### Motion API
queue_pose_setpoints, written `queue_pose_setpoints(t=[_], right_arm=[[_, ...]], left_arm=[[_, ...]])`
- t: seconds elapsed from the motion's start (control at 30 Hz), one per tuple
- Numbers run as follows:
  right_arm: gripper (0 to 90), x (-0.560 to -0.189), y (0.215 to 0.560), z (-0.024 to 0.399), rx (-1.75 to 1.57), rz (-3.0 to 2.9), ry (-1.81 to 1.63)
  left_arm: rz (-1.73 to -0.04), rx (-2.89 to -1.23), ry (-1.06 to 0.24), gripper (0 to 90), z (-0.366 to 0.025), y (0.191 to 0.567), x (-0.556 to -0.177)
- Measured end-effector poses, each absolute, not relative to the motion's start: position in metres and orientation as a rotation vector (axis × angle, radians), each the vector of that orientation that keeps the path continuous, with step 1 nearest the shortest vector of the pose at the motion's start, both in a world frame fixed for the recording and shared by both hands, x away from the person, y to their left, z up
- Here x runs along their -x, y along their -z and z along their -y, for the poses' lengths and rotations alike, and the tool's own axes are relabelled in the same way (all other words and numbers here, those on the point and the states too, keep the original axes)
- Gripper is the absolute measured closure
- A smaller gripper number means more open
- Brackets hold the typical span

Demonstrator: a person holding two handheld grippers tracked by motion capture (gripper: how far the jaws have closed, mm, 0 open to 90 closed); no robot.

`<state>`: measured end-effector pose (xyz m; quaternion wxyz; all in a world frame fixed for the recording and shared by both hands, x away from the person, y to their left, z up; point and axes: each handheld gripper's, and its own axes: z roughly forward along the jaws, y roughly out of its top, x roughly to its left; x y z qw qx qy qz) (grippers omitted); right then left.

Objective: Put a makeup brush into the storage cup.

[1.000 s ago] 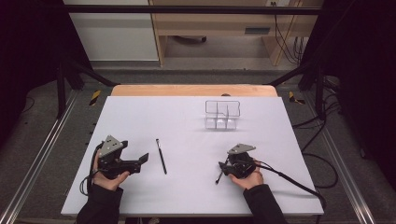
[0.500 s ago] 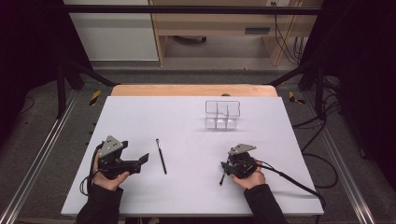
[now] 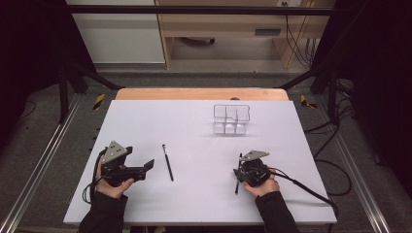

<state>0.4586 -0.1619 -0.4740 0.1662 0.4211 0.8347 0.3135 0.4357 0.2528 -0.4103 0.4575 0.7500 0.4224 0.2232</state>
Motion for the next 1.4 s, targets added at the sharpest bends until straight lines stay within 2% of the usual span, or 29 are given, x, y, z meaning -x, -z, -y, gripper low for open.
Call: queue_pose_setpoints(t=[0.77, 0.87, 1.0, 1.1, 1.4], right_arm=[[77.0, -0.455, 0.471, 0.172, -1.282, -2.347, -0.854], [76.5, -0.455, 0.471, 0.172, -1.303, -2.343, -0.863], [69.9, -0.457, 0.472, 0.172, -1.294, -2.326, -0.856], [69.5, -0.458, 0.473, 0.171, -1.314, -2.311, -0.870], [76.7, -0.459, 0.474, 0.171, -1.313, -2.315, -0.886]], left_arm=[[-1.042, -1.848, -0.548, 5.6, -0.253, 0.410, -0.435], [-1.041, -1.849, -0.547, 5.6, -0.253, 0.410, -0.436], [-1.041, -1.850, -0.546, 5.6, -0.253, 0.410, -0.436], [-1.041, -1.852, -0.547, 5.6, -0.253, 0.411, -0.436], [-1.038, -1.856, -0.544, 5.6, -0.252, 0.411, -0.436]])
